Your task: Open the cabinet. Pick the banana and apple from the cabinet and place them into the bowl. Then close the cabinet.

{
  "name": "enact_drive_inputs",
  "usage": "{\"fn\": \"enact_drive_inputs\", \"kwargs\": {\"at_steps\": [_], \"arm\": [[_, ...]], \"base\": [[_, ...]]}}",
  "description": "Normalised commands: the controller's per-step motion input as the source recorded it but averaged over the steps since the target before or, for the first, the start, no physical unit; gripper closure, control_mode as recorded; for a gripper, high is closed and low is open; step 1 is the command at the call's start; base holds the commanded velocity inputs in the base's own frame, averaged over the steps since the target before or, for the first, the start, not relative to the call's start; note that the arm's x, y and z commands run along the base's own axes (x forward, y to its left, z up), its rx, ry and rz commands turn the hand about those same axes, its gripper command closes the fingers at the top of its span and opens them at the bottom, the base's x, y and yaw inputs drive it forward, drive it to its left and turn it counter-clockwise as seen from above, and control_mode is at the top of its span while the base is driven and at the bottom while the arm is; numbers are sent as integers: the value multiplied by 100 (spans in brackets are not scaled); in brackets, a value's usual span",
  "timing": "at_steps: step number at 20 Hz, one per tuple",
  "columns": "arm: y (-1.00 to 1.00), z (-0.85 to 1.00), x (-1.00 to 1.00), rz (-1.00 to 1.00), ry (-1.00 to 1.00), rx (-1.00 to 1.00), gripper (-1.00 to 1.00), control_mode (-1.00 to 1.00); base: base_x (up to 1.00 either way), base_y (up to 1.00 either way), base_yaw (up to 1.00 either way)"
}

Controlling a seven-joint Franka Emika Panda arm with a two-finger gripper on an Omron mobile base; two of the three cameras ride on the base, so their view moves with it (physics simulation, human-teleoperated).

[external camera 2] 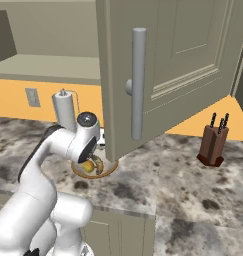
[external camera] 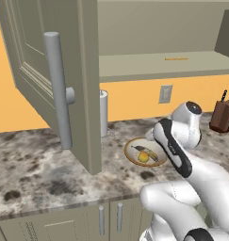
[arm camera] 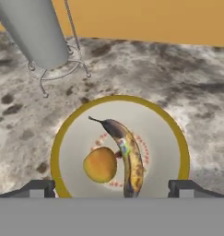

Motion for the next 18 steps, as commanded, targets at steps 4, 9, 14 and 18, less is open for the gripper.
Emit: {"fn": "enact_drive_inputs", "kwargs": {"at_steps": [4, 9, 14, 18], "arm": [[27, 100, -65, 0, -18, 0, -100, -100], [39, 91, -38, 0, -23, -5, -100, -100], [38, 66, -34, 0, -45, -13, -100, -100], [30, 54, -45, 0, -53, -12, -100, -100]], "base": [[0, 0, 0], [0, 0, 0], [0, 0, 0], [0, 0, 0]]}}
